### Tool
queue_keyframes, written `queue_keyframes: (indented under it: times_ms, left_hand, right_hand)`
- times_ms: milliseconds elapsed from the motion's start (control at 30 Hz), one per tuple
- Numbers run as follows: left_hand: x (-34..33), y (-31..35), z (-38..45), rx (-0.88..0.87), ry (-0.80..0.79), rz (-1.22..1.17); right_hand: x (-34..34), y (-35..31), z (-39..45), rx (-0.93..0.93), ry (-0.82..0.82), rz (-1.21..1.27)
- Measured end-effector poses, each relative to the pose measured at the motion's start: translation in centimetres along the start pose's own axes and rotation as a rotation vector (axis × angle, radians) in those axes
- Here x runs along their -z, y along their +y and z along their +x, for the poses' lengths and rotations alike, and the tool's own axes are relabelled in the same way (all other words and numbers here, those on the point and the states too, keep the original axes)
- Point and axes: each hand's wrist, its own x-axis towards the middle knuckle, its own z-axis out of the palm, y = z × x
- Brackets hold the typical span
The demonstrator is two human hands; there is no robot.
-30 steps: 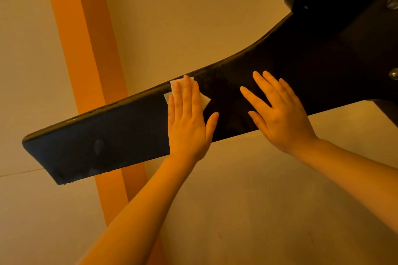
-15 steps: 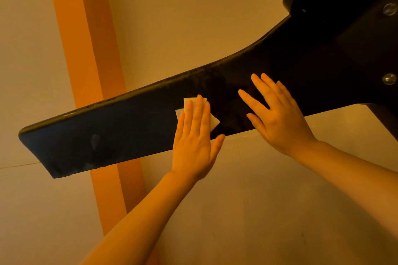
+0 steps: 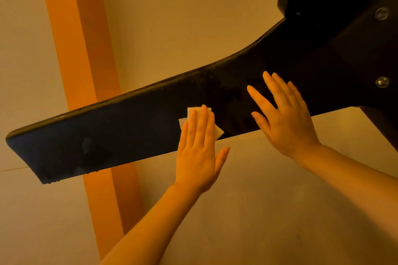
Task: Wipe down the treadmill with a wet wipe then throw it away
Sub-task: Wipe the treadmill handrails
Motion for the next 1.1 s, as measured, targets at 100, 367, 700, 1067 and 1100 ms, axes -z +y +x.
queue_keyframes:
  times_ms: [100,367,700,1067,1100]
  left_hand:
    - [-0.4,0.1,-0.5,-0.004,0.001,0.011]
    - [1.3,-0.5,4.6,0.098,0.076,-0.032]
    - [0.4,0.9,2.6,0.037,0.059,-0.035]
    - [0.4,1.0,2.5,0.016,0.058,-0.047]
    - [0.7,0.8,3.4,0.037,0.074,-0.051]
  right_hand:
    - [0.0,0.2,0.0,0.009,0.009,0.003]
    - [-0.3,0.2,-0.2,0.011,0.024,-0.001]
    - [-0.4,0.2,-0.2,0.016,0.031,0.003]
    - [-0.1,0.7,-0.4,0.042,0.0,-0.008]
    - [-0.1,0.9,-0.5,0.047,-0.008,-0.013]
